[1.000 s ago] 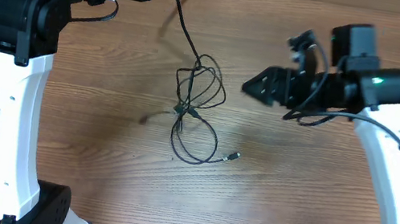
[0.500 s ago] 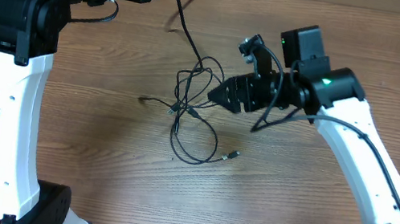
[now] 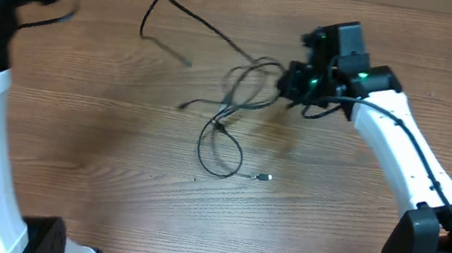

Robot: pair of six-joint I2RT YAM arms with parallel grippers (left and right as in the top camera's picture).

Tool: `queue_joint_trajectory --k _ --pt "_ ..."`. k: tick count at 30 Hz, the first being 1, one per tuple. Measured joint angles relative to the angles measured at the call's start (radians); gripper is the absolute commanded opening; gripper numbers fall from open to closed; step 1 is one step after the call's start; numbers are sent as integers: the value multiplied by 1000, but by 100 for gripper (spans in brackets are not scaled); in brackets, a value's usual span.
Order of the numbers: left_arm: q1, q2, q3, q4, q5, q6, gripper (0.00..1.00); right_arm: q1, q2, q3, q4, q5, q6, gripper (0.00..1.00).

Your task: Untangle cables

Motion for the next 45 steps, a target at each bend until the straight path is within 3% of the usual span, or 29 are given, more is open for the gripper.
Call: queue_joint_trajectory --k 6,14,19,27,33,36,37,41,45 --pt "205 -100 0 48 31 -16 4 -141 0 0 -158 176 117 4" --pt "383 -127 0 58 63 -41 4 -381 2 0 -282 289 137 4" --pt "420 -122 0 106 63 -75 4 -470 2 0 -285 285 118 4" --pt "425 -105 0 101 29 -89 4 -450 2 0 -284 270 91 6" --pt "425 -22 0 3 -102 -73 4 -432 2 0 -277 232 84 16" --pt "425 40 0 -57 -193 -53 4 -426 2 0 -275 214 83 27" --pt "425 63 0 -77 -234 -48 4 -424 2 0 -275 208 84 35" --pt "424 145 0 -136 -439 -35 4 -421 2 0 -275 196 79 50" --pt "425 217 0 -186 -659 -27 4 -419 2 0 -278 194 82 54"
